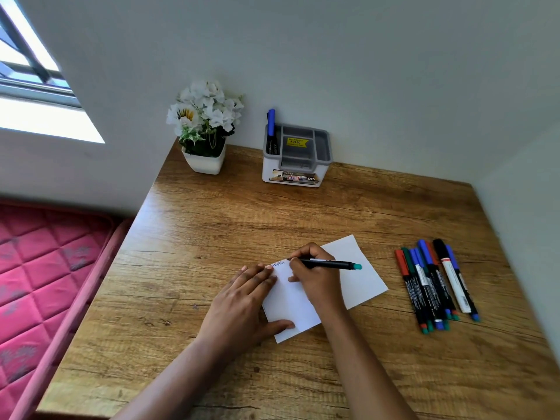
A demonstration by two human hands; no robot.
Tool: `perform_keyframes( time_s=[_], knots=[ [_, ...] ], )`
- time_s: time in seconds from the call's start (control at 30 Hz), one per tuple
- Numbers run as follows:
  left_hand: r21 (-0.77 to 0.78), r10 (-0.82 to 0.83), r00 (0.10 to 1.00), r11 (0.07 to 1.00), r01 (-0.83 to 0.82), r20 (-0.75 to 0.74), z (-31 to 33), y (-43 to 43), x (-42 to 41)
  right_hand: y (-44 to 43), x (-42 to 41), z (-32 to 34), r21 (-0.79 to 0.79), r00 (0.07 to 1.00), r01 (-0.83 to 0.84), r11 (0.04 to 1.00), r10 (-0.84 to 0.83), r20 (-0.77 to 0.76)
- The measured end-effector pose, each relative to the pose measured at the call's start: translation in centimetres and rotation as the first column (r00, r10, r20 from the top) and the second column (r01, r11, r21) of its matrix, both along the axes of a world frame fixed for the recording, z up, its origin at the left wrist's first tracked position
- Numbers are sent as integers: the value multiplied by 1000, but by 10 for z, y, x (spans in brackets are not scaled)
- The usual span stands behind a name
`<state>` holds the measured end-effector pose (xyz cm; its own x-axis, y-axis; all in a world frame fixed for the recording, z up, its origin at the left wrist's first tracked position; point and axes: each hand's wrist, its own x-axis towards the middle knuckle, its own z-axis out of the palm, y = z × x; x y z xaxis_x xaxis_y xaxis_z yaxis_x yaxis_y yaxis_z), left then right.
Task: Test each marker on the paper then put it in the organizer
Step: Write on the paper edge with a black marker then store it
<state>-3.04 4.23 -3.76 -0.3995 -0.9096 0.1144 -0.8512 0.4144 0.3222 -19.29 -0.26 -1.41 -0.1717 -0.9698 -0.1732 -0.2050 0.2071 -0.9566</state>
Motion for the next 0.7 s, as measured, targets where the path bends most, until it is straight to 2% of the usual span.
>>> perform_keyframes(
  time_s=[0.07, 0.1, 0.2, 0.37, 0.7],
  knots=[
    [-7, -2, 1000, 1000, 2, 0, 1, -1, 0, -2, -3, 4, 6, 994, 38, 999, -39, 101],
    [-10, -3, 1000, 1000, 3, -2, 1, -1, -1, -2, -4, 4, 8, 995, 27, 1000, -28, 97],
    [-5, -8, 1000, 1000, 8, 14, 2, -1, 0, -5, -2, 4, 47, 999, -47, 998, 47, 5],
    [20, -20, 1000, 1000, 20, -14, 2, -2, 0, -4, -5, 5, 73, 987, -147, 986, 152, -55],
    [3, -22, 1000, 1000, 22, 4, -2, -1, 2, 0, -4, -1, 13, 979, -155, 988, 156, -131]
  ],
)
